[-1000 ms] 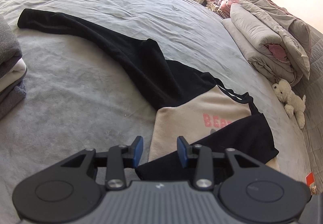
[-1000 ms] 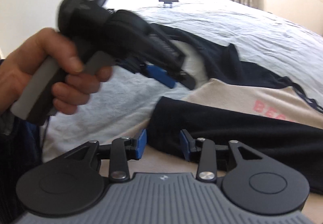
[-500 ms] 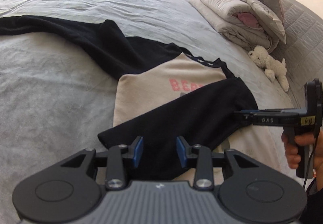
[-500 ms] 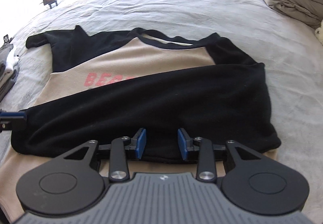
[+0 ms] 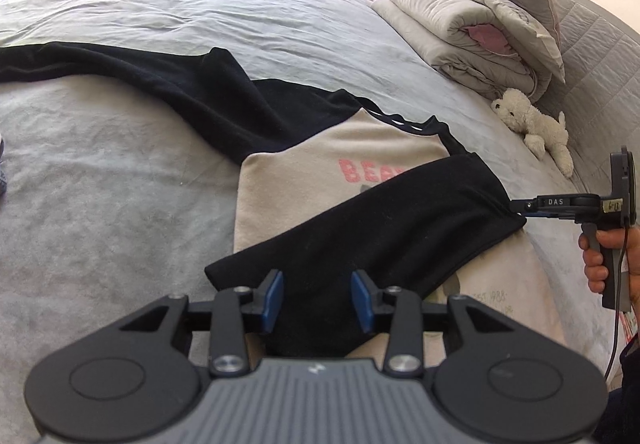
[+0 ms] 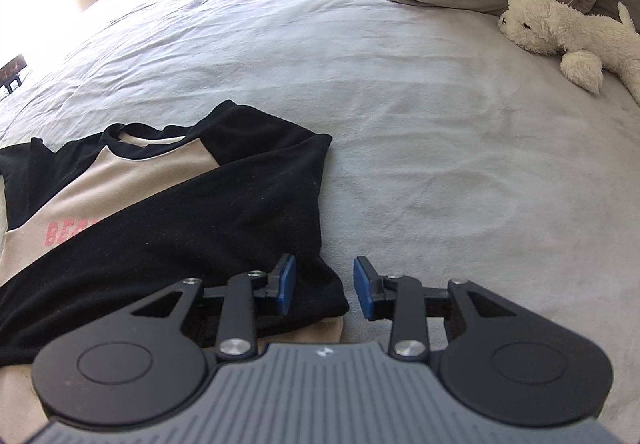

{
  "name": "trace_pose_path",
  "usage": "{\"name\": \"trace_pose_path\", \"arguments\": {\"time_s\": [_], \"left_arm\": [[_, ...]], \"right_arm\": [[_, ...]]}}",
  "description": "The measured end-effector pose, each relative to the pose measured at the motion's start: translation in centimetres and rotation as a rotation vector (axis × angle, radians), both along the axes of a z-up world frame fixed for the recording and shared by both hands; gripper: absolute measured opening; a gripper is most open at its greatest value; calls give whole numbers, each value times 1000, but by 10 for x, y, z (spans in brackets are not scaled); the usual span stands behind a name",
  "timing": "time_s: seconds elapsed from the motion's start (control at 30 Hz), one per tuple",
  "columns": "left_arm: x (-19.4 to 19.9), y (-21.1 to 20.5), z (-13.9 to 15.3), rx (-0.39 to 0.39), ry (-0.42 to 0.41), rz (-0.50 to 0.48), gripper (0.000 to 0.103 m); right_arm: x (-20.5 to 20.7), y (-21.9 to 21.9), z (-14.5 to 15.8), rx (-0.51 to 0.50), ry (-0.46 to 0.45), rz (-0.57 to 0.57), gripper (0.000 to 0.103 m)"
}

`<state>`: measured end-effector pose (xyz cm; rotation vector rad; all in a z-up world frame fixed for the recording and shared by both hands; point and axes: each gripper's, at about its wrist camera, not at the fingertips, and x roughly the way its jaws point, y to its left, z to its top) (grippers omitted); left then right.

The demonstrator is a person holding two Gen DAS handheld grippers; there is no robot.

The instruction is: Fold clothes

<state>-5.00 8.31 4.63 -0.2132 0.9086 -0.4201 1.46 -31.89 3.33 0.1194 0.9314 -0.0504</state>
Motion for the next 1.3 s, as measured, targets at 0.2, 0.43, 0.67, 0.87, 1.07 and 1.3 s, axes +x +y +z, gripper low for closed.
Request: {"name": "trace_pose_path", "arguments": {"time_s": [0.2,0.43,0.67,0.87,1.07,1.3], "left_arm": [[0,-1,-6,11,36,-9,38],[1,-1,-10,25,71,-27,38],[15,38,0,-117,103,114,48],[39,37,-1,-146,87,191,49],[68,24,-11,-139,87,245,46],[82,5,-26,-24,39,270,8]], "right_arm": [[-3,4,2,-31,4,50,10],[3,-1,-6,-70,33,24,8],[3,4,-3,-177,5,-31,11],[-7,34,21,-124,-146,35,20],[-11,80,19,-164,-168,182,23],[-11,100,11,-172,-166,233,23]]}}
